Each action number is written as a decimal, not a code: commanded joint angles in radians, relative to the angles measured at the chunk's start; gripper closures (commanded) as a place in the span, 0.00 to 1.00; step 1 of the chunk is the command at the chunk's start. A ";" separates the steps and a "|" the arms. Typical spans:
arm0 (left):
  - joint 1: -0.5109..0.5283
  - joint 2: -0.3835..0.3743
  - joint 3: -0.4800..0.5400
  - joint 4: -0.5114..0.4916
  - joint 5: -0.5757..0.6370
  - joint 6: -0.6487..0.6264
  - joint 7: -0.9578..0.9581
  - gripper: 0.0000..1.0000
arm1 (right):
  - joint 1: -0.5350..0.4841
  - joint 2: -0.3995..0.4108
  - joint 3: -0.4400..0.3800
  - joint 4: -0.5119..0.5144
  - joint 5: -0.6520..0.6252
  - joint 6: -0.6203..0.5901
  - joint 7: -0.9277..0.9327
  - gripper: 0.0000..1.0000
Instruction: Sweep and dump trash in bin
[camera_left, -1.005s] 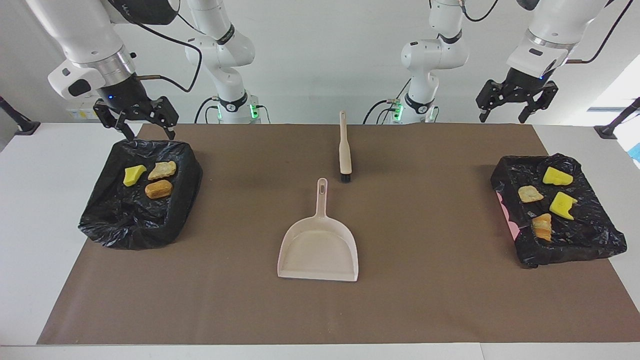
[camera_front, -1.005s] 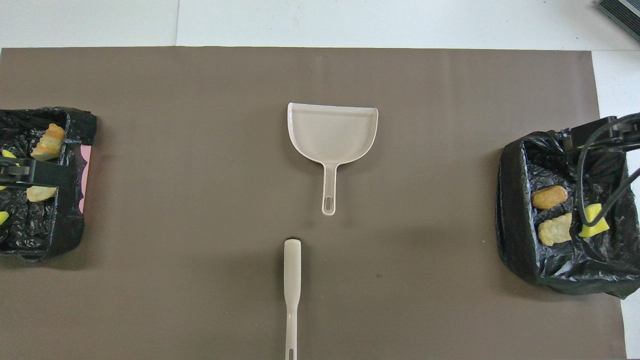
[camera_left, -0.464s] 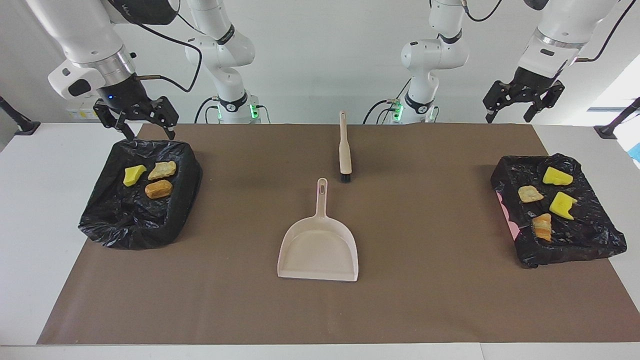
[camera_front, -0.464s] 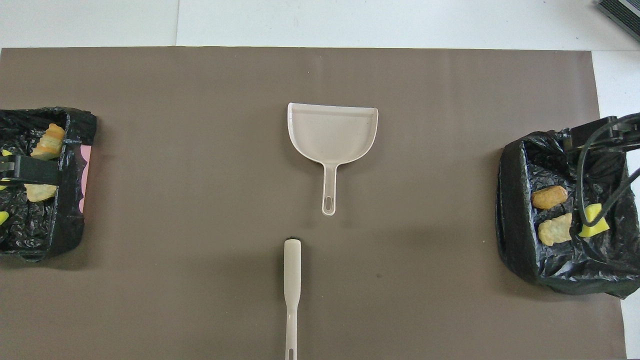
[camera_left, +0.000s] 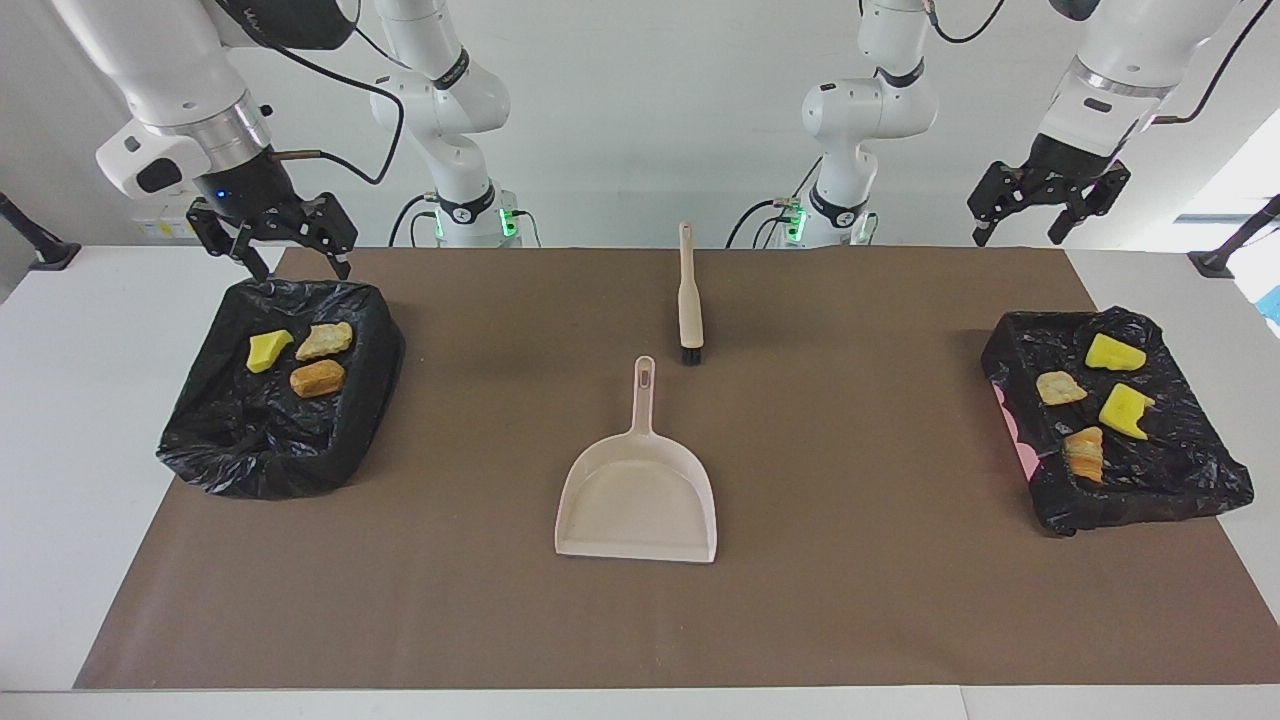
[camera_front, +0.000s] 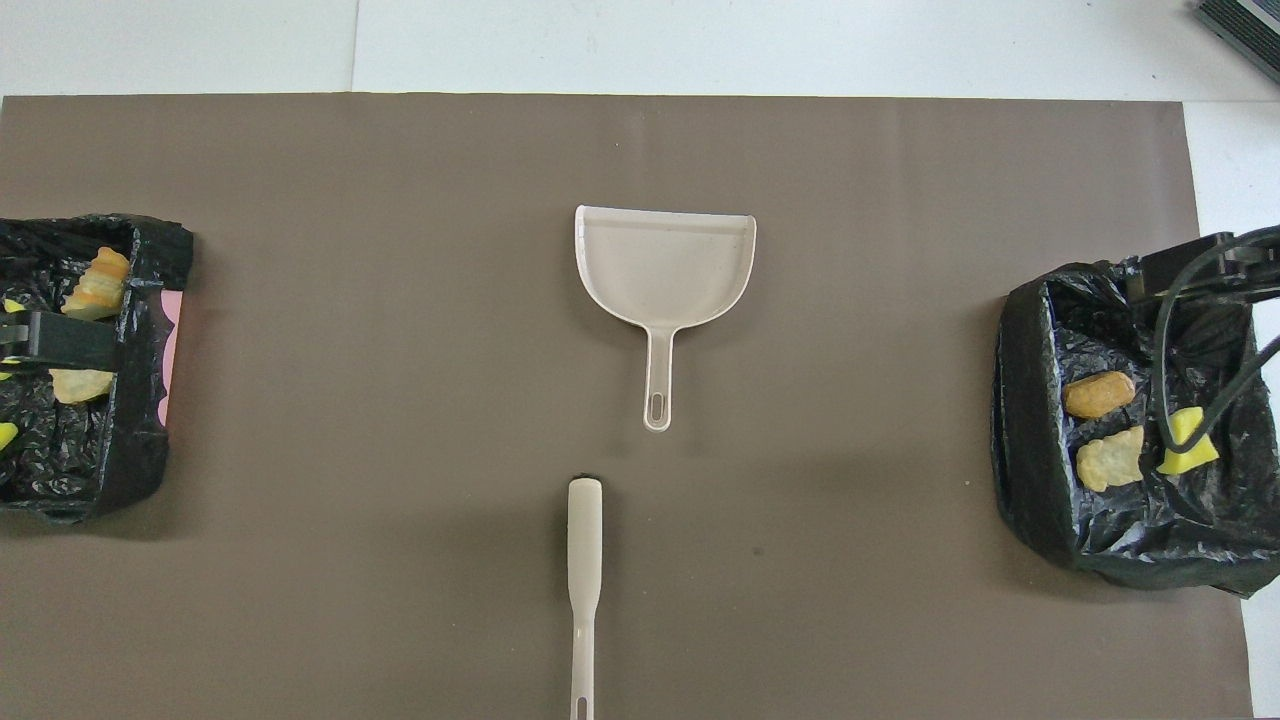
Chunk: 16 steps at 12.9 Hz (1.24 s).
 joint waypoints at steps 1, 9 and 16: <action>-0.012 -0.035 0.015 -0.040 -0.009 0.020 -0.007 0.00 | -0.003 -0.012 0.002 -0.007 -0.004 -0.015 -0.018 0.00; 0.031 -0.034 0.016 -0.041 -0.009 0.057 -0.005 0.00 | -0.003 -0.012 0.002 -0.007 -0.004 -0.017 -0.018 0.00; 0.017 -0.038 0.015 -0.055 -0.009 0.055 -0.008 0.00 | -0.003 -0.012 0.002 -0.007 -0.004 -0.015 -0.018 0.00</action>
